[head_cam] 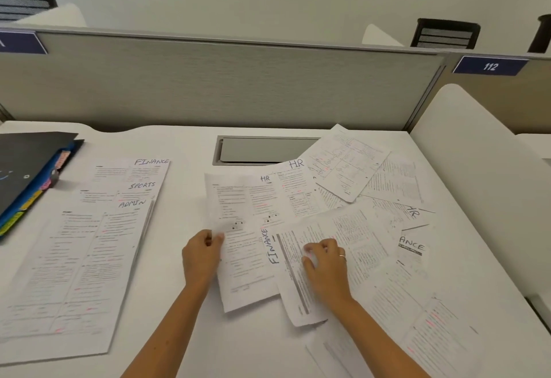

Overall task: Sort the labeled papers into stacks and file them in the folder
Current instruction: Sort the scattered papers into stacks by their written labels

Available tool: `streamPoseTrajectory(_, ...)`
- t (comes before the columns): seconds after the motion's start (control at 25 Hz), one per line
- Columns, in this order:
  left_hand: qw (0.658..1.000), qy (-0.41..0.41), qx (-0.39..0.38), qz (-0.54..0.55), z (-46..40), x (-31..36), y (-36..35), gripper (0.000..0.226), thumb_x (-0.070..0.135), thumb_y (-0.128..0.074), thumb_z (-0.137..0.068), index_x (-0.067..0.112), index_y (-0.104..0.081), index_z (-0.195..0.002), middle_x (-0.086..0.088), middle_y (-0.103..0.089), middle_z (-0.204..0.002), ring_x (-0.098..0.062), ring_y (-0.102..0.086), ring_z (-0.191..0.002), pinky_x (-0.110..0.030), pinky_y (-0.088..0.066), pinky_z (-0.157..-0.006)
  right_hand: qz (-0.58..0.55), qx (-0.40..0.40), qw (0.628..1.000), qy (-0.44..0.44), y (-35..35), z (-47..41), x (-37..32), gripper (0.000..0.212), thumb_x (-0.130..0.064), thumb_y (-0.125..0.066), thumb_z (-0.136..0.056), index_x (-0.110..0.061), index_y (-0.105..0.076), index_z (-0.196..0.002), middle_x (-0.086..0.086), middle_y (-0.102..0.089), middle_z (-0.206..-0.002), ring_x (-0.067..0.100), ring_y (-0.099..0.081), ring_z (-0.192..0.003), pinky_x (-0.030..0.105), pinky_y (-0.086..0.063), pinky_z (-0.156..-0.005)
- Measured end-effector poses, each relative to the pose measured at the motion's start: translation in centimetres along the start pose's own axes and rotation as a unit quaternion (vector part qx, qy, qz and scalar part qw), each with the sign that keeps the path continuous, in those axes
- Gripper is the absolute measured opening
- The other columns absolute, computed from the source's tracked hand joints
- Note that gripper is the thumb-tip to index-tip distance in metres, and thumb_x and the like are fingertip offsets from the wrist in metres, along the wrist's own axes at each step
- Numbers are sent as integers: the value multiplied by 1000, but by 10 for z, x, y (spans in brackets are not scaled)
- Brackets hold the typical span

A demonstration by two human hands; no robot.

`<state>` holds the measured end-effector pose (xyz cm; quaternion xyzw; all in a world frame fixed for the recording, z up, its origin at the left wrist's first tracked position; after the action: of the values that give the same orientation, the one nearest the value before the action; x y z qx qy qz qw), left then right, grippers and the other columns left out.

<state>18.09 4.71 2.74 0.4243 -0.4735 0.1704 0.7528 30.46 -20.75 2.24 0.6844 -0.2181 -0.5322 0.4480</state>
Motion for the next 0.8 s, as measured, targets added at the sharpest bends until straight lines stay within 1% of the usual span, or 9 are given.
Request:
streamPoseTrajectory(0.08, 998, -7, 52, -34, -6, -7, 17, 36, 23, -58, -92, 10, -45, -61, -7, -56, -61, -23, -53, -58, -34, -43, -56, -19, -33, 999, -35, 4, -18, 1, 27, -22, -55, -90, -18, -60, -117, 4, -51, -116, 21, -43, -107, 34, -43, -93)
streamPoseTrajectory(0.16, 996, -8, 73, -45, -12, -16, 30, 40, 25, -58, -92, 9, -41, -60, -8, -54, -58, -23, -49, -55, -35, -42, -54, -15, -54, 997, -51, 9, -38, -1, 29, -23, -53, -92, -18, -57, -121, 5, -52, -121, 24, -43, -113, 33, -42, -92)
streamPoseTrajectory(0.28, 999, -8, 39, -37, -15, -27, 34, 41, 29, -58, -93, 8, -38, -63, -9, -50, -57, -19, -44, -52, -28, -34, -50, 5, -51, 995, -82, 19, -74, -2, 38, -28, -54, -91, -19, -49, -128, 7, -47, -130, 27, -41, -119, 39, -40, -95)
streamPoseTrajectory(0.4, 1000, 5, 8, -16, -19, -37, 34, 44, 32, -57, -93, 1, -41, -66, -17, -54, -60, -20, -46, -54, -28, -34, -52, 30, -52, 987, -148, 22, -111, 1, 56, -36, -59, -87, -14, -39, -134, 11, -40, -137, 32, -36, -127, 46, -36, -100)
streamPoseTrajectory(0.48, 1000, 11, -7, -11, -24, -41, 34, 47, 33, -56, -93, -5, -42, -70, -19, -53, -61, -20, -44, -55, -29, -32, -54, 56, -56, 981, -175, 20, -129, 1, 63, -41, -64, -82, -12, -38, -131, 12, -41, -135, 33, -36, -127, 47, -35, -100)
streamPoseTrajectory(0.6, 999, 13, -47, 5, -28, -42, 33, 43, 32, -56, -94, -6, -50, -75, -13, -59, -63, -21, -46, -56, -29, -33, -56, 75, -74, 974, -199, 15, -148, 0, 58, -37, -72, -77, -15, -43, -123, 9, -49, -125, 31, -39, -123, 44, -35, -98)
streamPoseTrajectory(0.68, 997, 19, -72, 26, -31, -43, 32, 36, 32, -58, -93, -1, -59, -79, -15, -68, -72, -22, -54, -58, -31, -38, -57, 70, -74, 976, -195, 15, -159, 0, 33, -30, -73, -78, -17, -54, -103, 5, -58, -106, 28, -47, -112, 40, -37, -92)
streamPoseTrajectory(0.72, 996, 20, -81, 31, -32, -43, 32, 34, 33, -59, -93, 1, -61, -80, -16, -69, -74, -23, -56, -59, -31, -39, -58, 47, -63, 980, -185, 17, -163, -1, 20, -26, -72, -79, -17, -56, -86, 3, -60, -92, 25, -52, -98, 35, -39, -84)
streamPoseTrajectory(0.8, 995, 20, -89, 37, -34, -44, 32, 34, 33, -60, -92, 1, -62, -82, -16, -71, -77, -31, -61, -63, -34, -45, -59, -55, -22, 989, -134, 28, -169, -10, 27, -17, -69, -82, -16, -49, -64, -1, -52, -64, 17, -47, -64, 26, -33, -61)
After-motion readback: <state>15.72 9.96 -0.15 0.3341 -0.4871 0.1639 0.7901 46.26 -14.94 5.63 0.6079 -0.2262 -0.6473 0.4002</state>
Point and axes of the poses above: each hand's wrist, its own z-axis away from the middle knuckle, its own y-axis out of the back of the hand, x = y × z, the point moved 7 cm from there along -z, towards the middle knuckle
